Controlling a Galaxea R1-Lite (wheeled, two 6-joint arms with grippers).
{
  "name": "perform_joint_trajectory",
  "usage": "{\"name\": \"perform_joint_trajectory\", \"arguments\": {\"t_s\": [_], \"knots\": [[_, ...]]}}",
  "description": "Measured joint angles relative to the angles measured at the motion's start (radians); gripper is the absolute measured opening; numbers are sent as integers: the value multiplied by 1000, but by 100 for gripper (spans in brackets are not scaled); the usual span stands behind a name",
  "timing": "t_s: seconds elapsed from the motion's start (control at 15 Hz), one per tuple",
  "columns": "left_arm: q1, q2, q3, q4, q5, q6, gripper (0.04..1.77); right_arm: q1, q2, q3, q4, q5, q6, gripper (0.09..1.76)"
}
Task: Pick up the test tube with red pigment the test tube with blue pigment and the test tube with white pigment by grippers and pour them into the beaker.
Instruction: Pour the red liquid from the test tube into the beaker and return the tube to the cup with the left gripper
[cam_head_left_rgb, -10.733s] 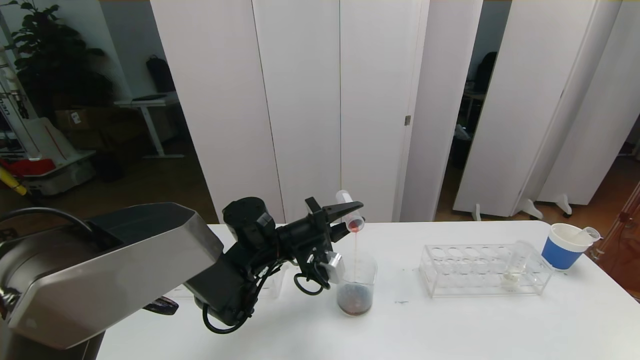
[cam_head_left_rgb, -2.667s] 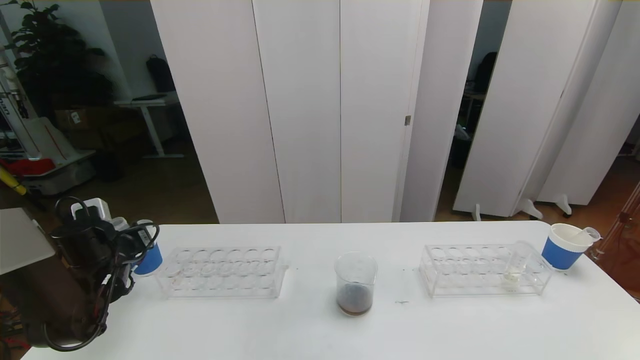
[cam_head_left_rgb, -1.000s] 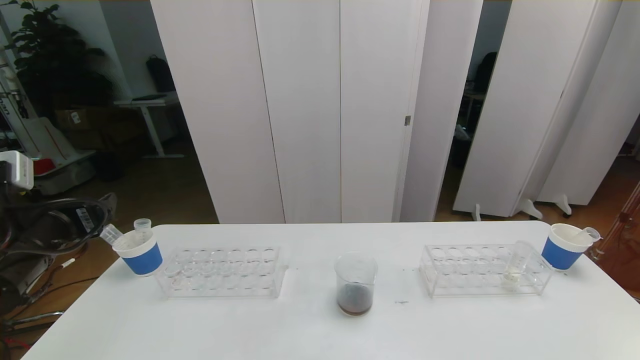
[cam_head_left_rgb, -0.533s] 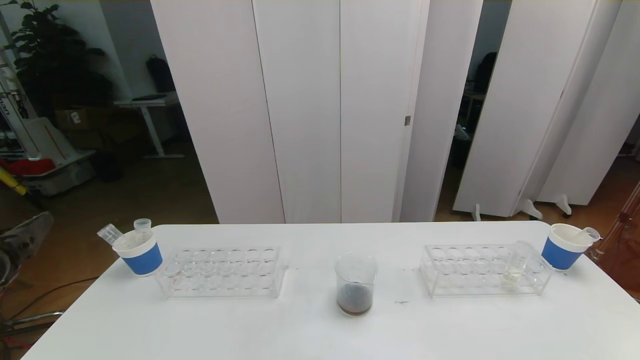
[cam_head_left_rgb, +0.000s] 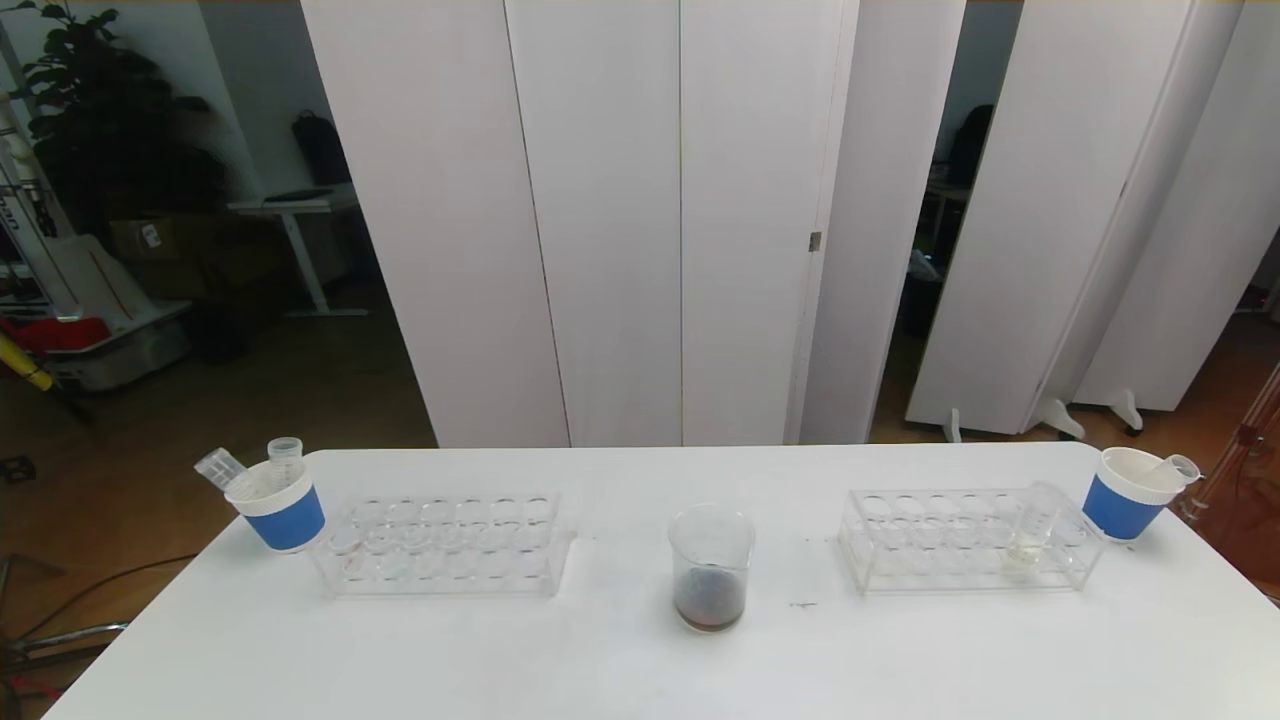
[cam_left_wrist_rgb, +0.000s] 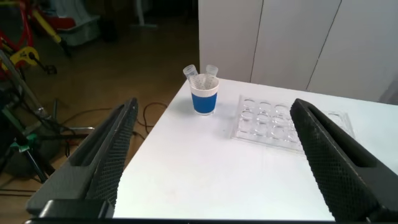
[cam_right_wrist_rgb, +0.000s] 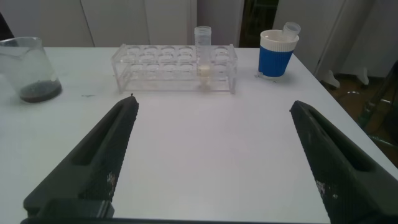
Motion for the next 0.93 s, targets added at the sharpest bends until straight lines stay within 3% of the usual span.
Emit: {"name": "perform_joint_trajectory", "arguments": {"t_s": [0.33,0.53,0.73,0.93], "knots": [[-52,-185,-1,123,-5,52,175,0,0,0,0,0,0,175],[-64,-282,27,180,-79,62,175,0,0,0,0,0,0,175],[-75,-369,41,235,-200,61,175,0,0,0,0,0,0,175],[-76,-430,77,234,-227,63,175,0,0,0,0,0,0,175]]}}
